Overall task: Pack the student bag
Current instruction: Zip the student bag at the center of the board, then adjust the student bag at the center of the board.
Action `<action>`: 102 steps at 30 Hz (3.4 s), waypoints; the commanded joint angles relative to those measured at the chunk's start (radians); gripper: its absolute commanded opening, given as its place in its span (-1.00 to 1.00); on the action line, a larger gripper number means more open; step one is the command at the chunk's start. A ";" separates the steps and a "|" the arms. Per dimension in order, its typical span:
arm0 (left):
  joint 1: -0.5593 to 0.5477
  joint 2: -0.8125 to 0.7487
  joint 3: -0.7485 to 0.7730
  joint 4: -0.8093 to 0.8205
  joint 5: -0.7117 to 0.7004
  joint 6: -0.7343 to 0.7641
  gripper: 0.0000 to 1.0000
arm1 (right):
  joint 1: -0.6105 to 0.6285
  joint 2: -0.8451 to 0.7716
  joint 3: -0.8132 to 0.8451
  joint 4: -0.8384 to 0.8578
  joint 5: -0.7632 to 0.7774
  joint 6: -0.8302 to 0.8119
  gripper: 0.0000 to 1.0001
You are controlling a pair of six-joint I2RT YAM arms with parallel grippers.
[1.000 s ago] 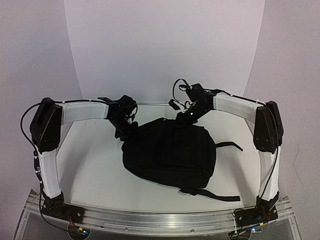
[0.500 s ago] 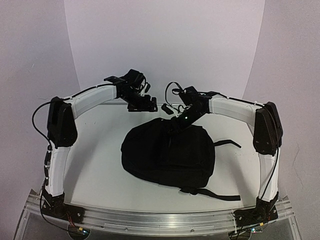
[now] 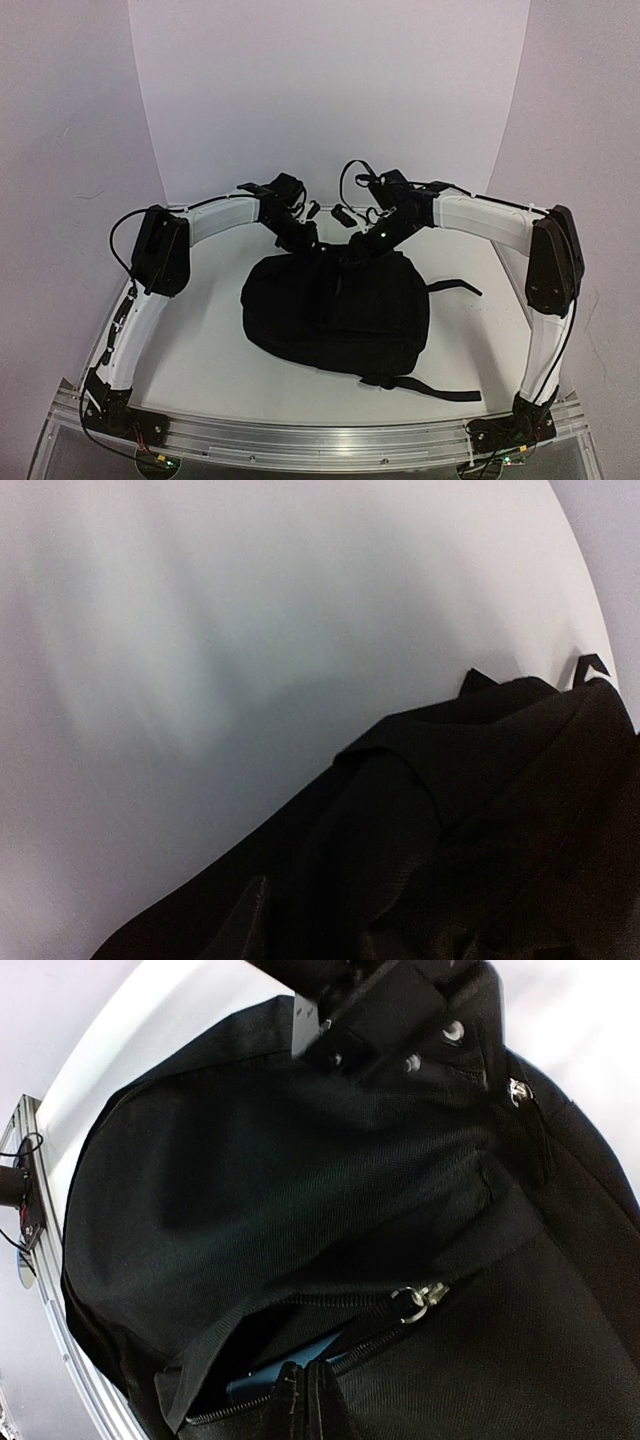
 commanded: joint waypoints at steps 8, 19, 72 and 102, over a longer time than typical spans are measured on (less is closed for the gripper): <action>0.140 -0.248 -0.306 0.141 -0.086 -0.212 -1.00 | 0.059 -0.154 -0.174 -0.037 -0.114 -0.040 -1.00; 0.196 -0.273 -0.337 0.117 -0.156 -0.267 -1.00 | 0.141 -0.300 -0.310 -0.112 -0.113 -0.126 -1.00; -0.067 -1.073 -1.068 0.006 0.075 -0.139 0.71 | -0.288 -0.209 -0.334 -0.200 -0.352 -0.029 0.72; -0.314 -0.978 -1.342 0.357 -0.104 -0.460 0.14 | 0.154 -0.567 -0.505 0.144 0.075 -0.332 0.22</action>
